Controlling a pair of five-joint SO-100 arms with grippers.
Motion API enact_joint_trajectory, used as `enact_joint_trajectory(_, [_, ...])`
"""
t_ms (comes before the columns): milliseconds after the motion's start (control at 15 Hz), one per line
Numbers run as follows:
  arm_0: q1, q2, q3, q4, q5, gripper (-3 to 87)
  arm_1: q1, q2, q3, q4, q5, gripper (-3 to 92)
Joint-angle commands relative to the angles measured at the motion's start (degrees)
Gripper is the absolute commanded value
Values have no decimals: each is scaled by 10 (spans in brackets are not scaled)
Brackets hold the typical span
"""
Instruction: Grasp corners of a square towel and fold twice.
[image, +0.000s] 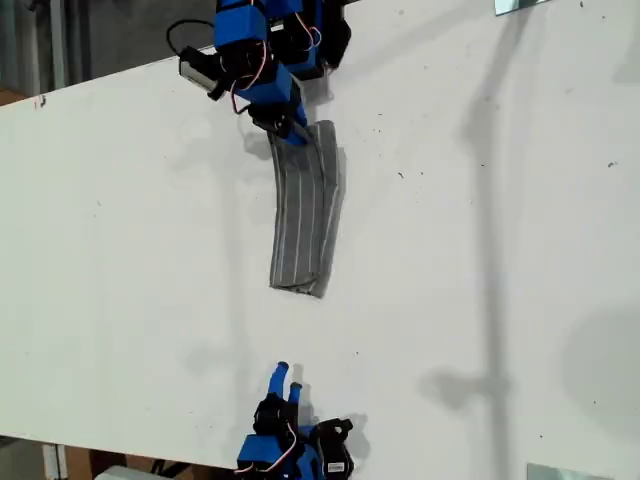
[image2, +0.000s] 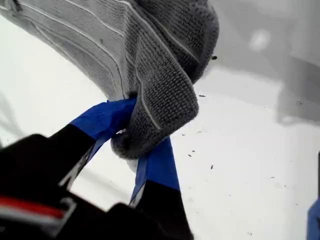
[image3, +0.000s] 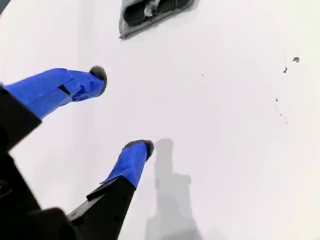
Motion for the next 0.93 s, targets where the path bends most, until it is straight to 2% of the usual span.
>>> enact_joint_trajectory(0, [-1,53,39,-11,-18,240,15,-6,-78,67,-9,-1])
enact_joint_trajectory(200, [4,91,66,-11,-30,241,32,-25,-130,95,-25,-1])
enact_joint_trajectory(400, [2,85,88,-38,-27,242,89,-123,-214,61,-144,-1])
enact_joint_trajectory(600, [3,85,93,-43,-32,241,115,-321,-380,34,-249,-1])
enact_joint_trajectory(867, [6,84,93,-43,-36,241,103,-610,-663,33,-343,-1])
